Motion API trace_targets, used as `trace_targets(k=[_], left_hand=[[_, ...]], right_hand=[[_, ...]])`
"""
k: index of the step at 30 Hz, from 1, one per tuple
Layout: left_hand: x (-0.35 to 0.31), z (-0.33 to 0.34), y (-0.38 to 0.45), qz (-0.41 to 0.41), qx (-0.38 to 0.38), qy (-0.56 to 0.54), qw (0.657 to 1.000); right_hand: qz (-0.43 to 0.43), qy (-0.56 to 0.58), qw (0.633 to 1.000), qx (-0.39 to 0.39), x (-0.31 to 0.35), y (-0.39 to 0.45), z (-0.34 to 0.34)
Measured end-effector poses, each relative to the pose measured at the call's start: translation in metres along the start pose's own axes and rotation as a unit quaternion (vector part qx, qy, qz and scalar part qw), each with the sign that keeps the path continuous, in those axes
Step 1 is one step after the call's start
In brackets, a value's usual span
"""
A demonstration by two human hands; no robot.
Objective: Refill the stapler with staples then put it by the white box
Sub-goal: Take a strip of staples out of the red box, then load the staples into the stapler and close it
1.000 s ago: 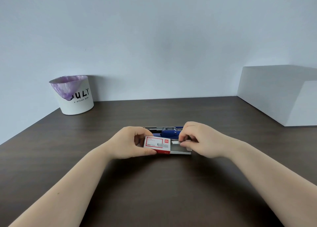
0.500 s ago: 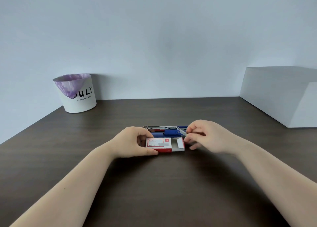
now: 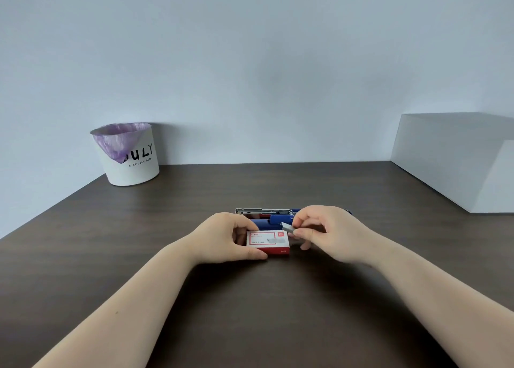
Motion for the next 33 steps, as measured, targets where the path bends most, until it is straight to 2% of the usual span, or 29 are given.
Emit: trace_targets(k=[4, 7, 13, 18, 22, 33], left_hand=[[0.006, -0.001, -0.004, -0.003, -0.013, -0.02, 1.0], [0.008, -0.015, -0.006, 0.009, -0.06, -0.069, 0.996], [0.024, -0.043, -0.011, -0.027, -0.189, -0.216, 0.958], [0.05, -0.054, -0.018, -0.089, -0.275, -0.194, 0.938], [0.059, -0.049, -0.014, -0.105, -0.254, -0.166, 0.947], [0.052, -0.035, -0.006, -0.089, -0.153, -0.092, 0.98]], right_hand=[[0.022, 0.05, 0.996, -0.072, -0.006, 0.003, -0.02], [0.047, 0.08, 0.99, -0.104, -0.012, 0.009, -0.034], [0.054, -0.01, 0.997, -0.061, 0.002, 0.036, -0.037], [0.031, -0.082, 0.996, -0.002, 0.025, 0.053, -0.024], [0.011, -0.129, 0.992, 0.011, 0.031, 0.056, -0.017], [-0.016, -0.156, 0.988, 0.003, 0.03, 0.06, -0.009]])
Point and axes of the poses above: each hand's wrist, its own y-axis towards the middle knuckle, its own z-axis out of the palm, x = y × z, the point moved 8 cm from there along y, towards the middle knuckle, and after that the axes turned 8 degrees about z, right-handed, at the moved point
